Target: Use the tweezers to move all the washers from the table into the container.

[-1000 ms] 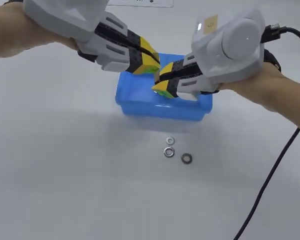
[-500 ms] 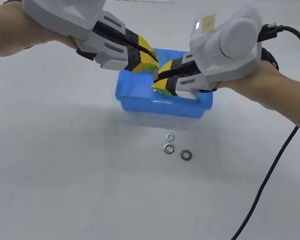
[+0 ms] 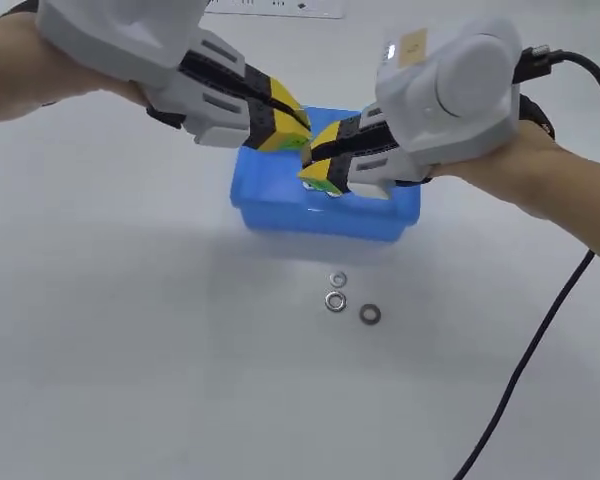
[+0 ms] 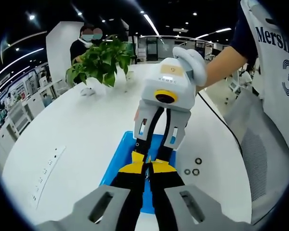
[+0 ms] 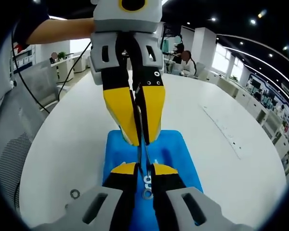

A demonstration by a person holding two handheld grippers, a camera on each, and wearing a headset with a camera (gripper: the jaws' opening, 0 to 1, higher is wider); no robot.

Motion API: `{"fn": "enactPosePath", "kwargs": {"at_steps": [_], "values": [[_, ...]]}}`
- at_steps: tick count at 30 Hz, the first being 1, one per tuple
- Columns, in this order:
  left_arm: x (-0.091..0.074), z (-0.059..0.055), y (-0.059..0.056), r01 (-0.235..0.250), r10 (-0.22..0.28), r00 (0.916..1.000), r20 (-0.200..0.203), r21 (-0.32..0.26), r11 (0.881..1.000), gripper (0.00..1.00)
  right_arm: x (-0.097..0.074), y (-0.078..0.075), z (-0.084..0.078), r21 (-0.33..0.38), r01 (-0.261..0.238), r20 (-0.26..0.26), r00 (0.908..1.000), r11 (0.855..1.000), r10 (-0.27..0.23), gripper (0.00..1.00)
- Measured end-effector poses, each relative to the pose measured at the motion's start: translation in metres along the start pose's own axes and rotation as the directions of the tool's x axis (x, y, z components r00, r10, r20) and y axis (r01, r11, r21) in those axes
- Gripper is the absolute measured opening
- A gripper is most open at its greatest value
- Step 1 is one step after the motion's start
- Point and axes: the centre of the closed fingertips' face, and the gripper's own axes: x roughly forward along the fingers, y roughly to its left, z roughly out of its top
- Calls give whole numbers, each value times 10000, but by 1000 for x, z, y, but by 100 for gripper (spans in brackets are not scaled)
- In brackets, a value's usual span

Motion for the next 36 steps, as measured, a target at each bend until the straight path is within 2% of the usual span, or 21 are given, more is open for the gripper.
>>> {"fn": "enactPosePath", "kwargs": {"at_steps": [5, 10, 17, 19, 24, 27, 33, 36], "values": [[-8, 7, -6, -93, 90, 9999, 106, 252, 9996, 7, -6, 0, 9, -120, 58, 216, 9998, 9999, -55, 12], [-17, 18, -14, -204, 199, 9997, 131, 428, 9989, 7, -22, 14, 22, -546, 37, 446, 9990, 9985, -13, 11], [-24, 39, -41, -319, 295, 9991, 320, 782, 9964, 7, -45, 34, 31, -975, 106, 631, 9980, 9952, -45, 11], [-23, 43, -50, -344, 307, 9989, 346, 1116, 9932, 7, -51, 40, 31, -1053, 121, 621, 9981, 9944, -55, 11], [-19, 50, -77, -307, 277, 9994, 198, 1739, 9843, 7, -65, 63, 27, -1314, 75, 546, 9985, 9913, -3, 10], [-16, 55, -96, -258, 213, 9994, 263, 1829, 9828, 7, -73, 76, 24, -1408, 64, 549, 9985, 9900, 14, 10], [-11, 55, -122, -12, -25, 9998, 175, 2072, 9783, 7, -80, 105, 16, -1307, -212, 559, 9980, 9912, 287, 10], [-11, 52, -132, 24, -44, 9999, 98, 1916, 9815, 6, -81, 114, 12, -1301, -289, 546, 9978, 9911, 363, 10]]}}
